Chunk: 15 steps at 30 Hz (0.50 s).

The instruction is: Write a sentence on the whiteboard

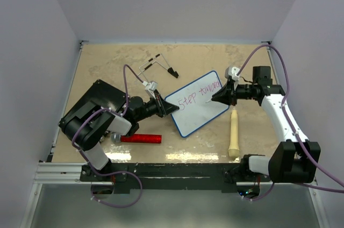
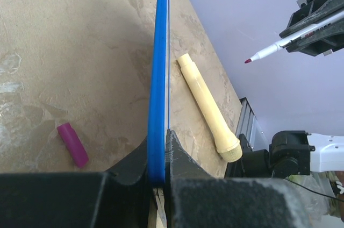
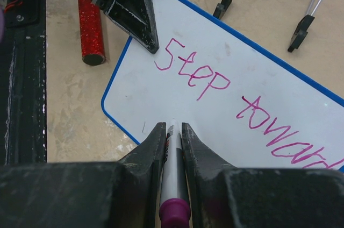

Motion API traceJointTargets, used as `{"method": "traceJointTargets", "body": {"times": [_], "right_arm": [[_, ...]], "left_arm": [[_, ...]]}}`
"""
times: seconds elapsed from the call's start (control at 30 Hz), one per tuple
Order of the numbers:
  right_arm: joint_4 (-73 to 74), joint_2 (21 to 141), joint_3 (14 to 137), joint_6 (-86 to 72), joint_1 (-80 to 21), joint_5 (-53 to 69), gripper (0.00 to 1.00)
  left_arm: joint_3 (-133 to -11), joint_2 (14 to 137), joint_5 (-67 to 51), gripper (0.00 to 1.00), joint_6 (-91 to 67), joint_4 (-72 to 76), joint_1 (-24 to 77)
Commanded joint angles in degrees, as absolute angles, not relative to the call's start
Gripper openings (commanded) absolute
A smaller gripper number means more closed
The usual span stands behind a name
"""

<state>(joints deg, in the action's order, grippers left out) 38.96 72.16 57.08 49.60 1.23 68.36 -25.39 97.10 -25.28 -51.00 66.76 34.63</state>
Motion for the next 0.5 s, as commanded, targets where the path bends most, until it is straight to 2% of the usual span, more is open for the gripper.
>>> {"method": "traceJointTargets", "body": {"times": [0.0, 0.47], "right_arm": [[38.06, 72.33, 56.69, 50.54, 0.44, 68.29, 0.0], [35.25, 73.21, 57.65, 50.18, -8.87, 61.1, 0.0]], "left_arm": [[-25.84, 95.8, -26.01, 0.0, -53.0, 77.34, 34.98], [-25.75, 96.33, -25.31, 0.0, -54.75, 78.31, 34.98]]}}
